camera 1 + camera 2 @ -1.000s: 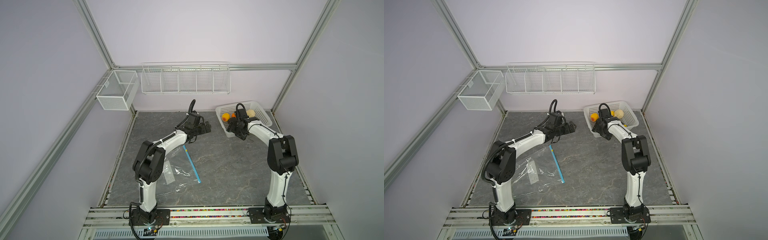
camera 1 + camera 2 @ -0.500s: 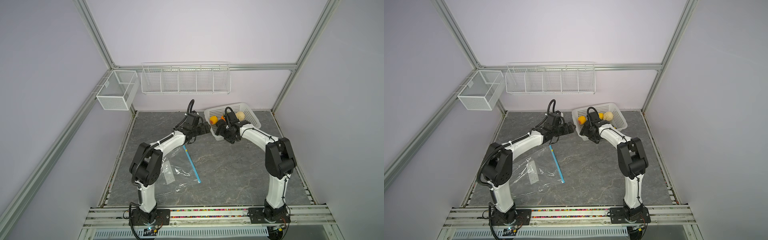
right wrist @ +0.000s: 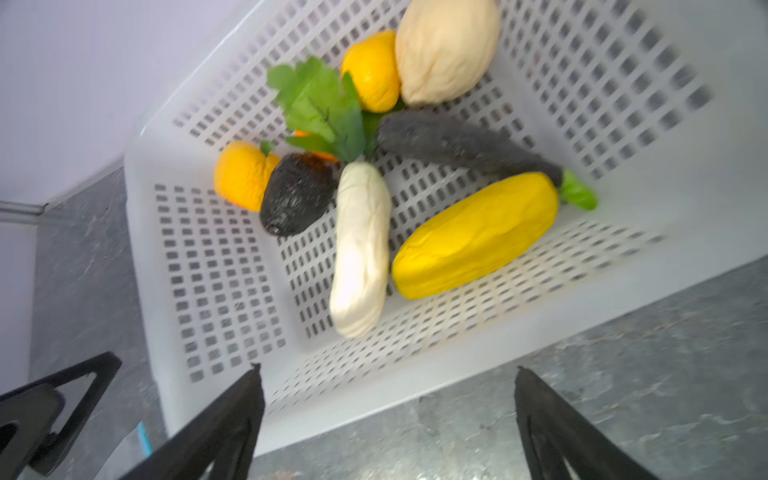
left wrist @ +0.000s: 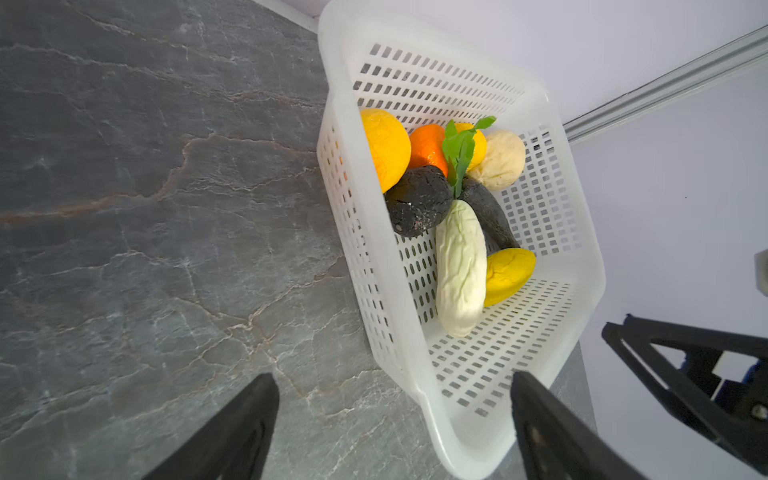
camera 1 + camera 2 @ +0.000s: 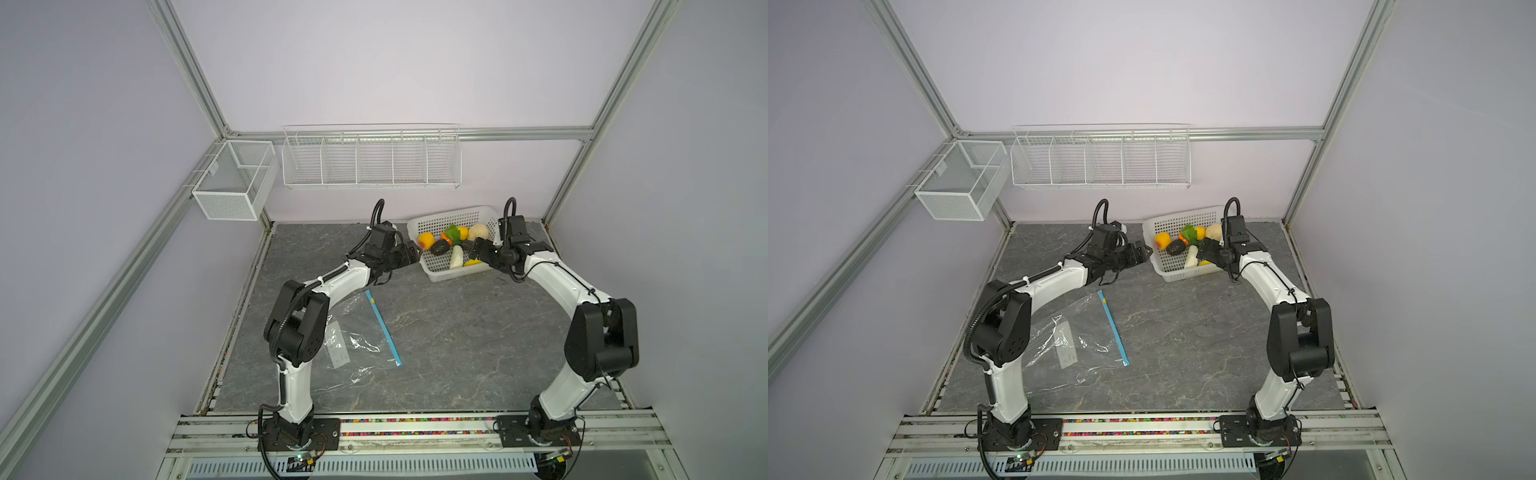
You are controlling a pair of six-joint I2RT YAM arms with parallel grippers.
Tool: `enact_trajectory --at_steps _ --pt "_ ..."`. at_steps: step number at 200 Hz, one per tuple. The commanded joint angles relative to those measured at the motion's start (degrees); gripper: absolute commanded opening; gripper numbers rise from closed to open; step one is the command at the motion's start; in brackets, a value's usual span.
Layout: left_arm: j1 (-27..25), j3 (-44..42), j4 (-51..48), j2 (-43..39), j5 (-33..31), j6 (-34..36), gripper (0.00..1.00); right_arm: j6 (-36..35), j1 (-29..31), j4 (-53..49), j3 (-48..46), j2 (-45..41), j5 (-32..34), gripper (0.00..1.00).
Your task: Place the food in the zip-top bag and seal the zipper
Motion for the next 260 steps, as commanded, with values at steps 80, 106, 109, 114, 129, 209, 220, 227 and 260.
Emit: enact_trajectory --at_steps 80,106,109,114,129,209,220,227,260 --pt "1.1 11.2 -0.8 8.8 3.8 -2.1 0.87 -14.0 -13.3 -1.4 20.5 18.4 0.7 0.94" --pt "1.2 13.9 -1.9 11.6 3.9 -2.5 0.85 -14.2 -13.8 -2.3 25.0 23.7 -6.1 0.96" --pt "1.1 14.1 -1.7 11.8 3.9 -2.5 0.85 -14.4 -13.9 -2.6 25.6 24.1 -6.6 0.97" --pt "1.2 14.2 -1.5 12.1 3.8 -2.7 0.85 -14.5 -13.9 -3.0 26.1 24.6 -7.4 0.98" --pt "1.2 15.0 -1.0 12.8 4.1 -2.6 0.85 -14.5 -13.9 -3.4 26.8 25.4 -8.7 1.00" --pt "0.8 18.0 0.3 15.1 6.8 -3.0 0.79 -12.0 -13.8 1.9 17.8 18.4 -15.6 0.96" --pt "0.4 18.9 -0.2 15.4 7.1 -2.3 0.78 -12.0 -13.5 1.4 17.6 17.7 -16.1 0.95" --pt "0.2 19.3 -0.2 15.5 7.0 -2.3 0.77 -11.9 -13.3 1.1 17.3 17.1 -16.2 0.95" --pt "-0.9 20.6 0.1 15.9 8.0 -2.8 0.74 -11.8 -11.8 0.0 15.9 14.8 -15.8 0.93"
